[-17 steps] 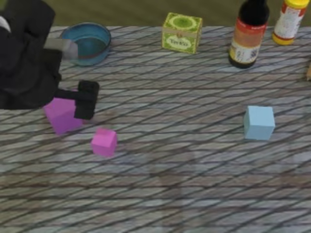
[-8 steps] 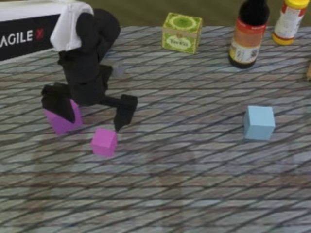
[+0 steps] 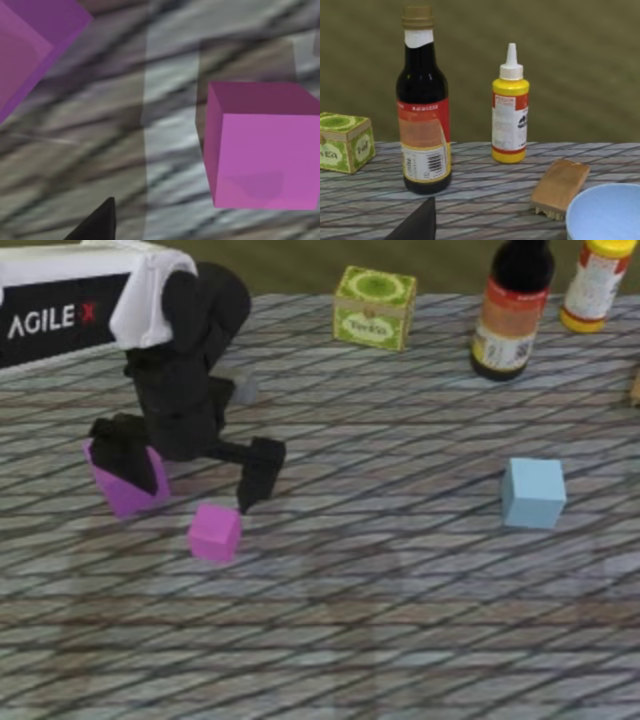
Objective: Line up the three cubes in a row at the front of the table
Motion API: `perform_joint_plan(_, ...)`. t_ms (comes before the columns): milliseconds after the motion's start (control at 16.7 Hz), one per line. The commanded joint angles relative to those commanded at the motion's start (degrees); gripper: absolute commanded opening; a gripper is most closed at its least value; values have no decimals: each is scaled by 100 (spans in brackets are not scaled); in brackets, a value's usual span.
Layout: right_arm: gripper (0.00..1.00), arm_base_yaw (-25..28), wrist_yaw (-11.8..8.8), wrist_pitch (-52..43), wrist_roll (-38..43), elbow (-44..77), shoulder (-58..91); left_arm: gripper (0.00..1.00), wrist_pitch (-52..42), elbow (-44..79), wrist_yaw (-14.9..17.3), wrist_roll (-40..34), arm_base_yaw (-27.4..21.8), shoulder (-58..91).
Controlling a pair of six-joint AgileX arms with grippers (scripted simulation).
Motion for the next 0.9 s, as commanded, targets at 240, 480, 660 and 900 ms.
perform_joint_plan(240,100,0,0,0,0,0,0,100,828,-400,3,5,-9,394)
perform_joint_plan(480,100,0,0,0,0,0,0,100,1572,-780,6,6,-14,775)
perform_joint_plan(660,100,0,0,0,0,0,0,100,1612,-803,6,6,-15,804)
perform_joint_plan(900,100,0,0,0,0,0,0,77,1612,-803,6,6,-15,804)
